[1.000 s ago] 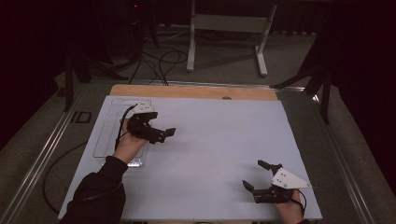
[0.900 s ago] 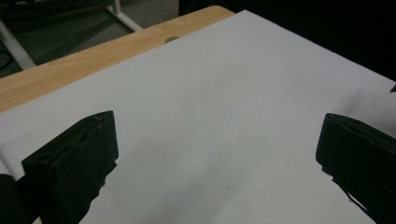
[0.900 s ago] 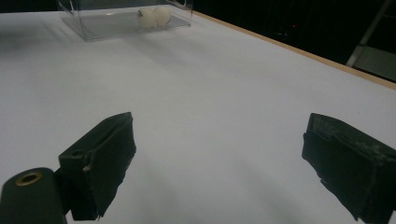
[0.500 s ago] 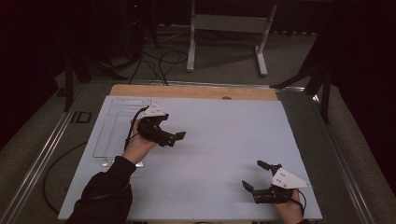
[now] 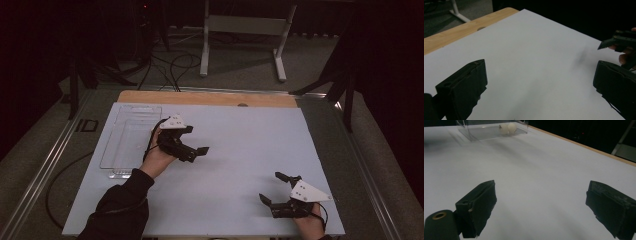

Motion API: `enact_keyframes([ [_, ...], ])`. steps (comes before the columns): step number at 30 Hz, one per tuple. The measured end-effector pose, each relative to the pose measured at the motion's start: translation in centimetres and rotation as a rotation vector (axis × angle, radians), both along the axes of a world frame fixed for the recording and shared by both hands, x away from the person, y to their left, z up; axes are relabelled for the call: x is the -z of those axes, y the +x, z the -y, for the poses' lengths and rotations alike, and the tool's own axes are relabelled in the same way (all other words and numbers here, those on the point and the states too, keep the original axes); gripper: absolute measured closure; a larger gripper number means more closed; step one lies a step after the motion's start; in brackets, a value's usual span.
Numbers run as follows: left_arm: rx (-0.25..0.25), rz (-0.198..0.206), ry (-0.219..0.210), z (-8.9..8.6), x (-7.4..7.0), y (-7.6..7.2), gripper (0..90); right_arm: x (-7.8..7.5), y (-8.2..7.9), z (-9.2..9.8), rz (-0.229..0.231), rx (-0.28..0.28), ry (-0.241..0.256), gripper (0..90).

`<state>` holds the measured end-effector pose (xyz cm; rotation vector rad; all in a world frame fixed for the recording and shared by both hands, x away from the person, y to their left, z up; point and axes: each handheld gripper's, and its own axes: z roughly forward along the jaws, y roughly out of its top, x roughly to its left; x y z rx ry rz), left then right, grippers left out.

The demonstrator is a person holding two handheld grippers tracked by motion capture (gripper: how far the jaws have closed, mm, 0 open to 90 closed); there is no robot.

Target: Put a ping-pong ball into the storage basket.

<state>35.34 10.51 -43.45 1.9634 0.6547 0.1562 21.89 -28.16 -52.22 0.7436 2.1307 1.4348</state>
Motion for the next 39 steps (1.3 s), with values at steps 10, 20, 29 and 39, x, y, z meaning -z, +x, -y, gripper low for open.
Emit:
enact_keyframes([
  [10, -0.025, 0.044, 0.022, 0.8, 0.5, -0.5, 0.0, 0.0, 0.0, 0.0, 0.001, -0.003, 0.002, 9.2],
  [20, 0.008, 0.071, 0.007, 1.4, 1.4, -1.3, 0.0, 0.0, 0.0, -0.1, -0.001, -0.004, 0.003, 9.3],
  [29, -0.002, 0.061, 0.015, 1.4, 2.5, -1.8, 0.0, 0.0, 0.0, 0.0, 0.000, -0.004, 0.006, 9.2],
  [39, 0.039, 0.048, 0.000, 1.1, 3.3, -2.8, 0.0, 0.0, 0.0, -0.1, -0.006, -0.008, 0.003, 9.3],
])
